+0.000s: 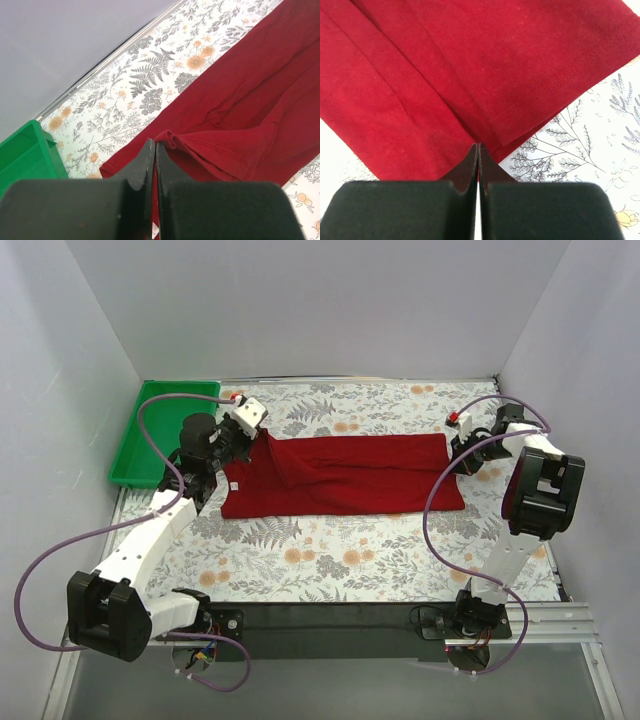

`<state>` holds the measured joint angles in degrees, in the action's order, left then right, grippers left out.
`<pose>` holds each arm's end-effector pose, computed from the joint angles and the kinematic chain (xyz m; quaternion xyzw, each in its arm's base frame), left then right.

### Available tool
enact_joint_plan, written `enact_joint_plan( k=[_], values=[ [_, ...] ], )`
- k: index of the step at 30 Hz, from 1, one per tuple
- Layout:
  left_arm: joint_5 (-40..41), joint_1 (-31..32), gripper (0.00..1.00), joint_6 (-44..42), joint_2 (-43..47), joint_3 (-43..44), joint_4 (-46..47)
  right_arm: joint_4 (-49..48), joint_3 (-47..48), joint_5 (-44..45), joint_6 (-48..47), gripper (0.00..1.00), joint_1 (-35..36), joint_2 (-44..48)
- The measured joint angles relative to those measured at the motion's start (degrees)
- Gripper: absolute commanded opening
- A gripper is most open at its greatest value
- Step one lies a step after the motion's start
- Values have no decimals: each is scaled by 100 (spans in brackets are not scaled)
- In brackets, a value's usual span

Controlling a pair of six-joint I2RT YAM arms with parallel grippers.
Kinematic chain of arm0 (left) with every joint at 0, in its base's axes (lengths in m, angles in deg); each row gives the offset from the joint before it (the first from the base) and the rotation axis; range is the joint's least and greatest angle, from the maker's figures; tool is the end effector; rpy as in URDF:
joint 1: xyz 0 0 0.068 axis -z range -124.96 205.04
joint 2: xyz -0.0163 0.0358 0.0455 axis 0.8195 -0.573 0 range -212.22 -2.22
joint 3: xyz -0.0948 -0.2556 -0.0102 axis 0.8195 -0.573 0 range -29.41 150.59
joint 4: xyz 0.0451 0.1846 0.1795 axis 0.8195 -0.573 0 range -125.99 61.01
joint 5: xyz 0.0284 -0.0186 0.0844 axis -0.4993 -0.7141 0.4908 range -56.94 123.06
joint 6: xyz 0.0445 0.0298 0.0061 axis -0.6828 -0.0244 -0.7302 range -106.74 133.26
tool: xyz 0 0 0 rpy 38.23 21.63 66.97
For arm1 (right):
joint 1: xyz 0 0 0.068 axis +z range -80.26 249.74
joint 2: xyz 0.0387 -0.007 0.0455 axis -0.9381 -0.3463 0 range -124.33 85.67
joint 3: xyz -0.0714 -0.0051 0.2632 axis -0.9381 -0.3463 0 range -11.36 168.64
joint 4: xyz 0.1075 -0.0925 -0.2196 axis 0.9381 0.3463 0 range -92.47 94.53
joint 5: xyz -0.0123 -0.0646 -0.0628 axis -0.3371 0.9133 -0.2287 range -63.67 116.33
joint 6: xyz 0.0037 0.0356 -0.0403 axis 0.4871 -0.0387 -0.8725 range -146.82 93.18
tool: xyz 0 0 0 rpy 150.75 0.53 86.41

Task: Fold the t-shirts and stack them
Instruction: Fold the tshirt

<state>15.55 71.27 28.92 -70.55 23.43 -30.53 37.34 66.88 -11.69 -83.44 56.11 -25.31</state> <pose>0.2638 -0.0879 0.3196 0.0945 0.7942 -0.2791 0.5314 0.3779 -0.0690 0.1806 -0.3884 0.8514 0.1808 0.3025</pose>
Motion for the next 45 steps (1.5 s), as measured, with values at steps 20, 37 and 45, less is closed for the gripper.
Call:
enact_joint_plan(
  k=[20, 37, 45],
  values=[
    [17, -2, 0, -55, -1040, 463, 2, -402, 0, 326, 413, 1, 66, -105],
    [-2, -2, 0, -155, -1764, 1104, -15, -540, -2, 431, 531, 1, 72, -203],
    [-9, -2, 0, -188, -2046, 1425, -11, -557, -2, 490, 549, 1, 90, -205]
  ],
)
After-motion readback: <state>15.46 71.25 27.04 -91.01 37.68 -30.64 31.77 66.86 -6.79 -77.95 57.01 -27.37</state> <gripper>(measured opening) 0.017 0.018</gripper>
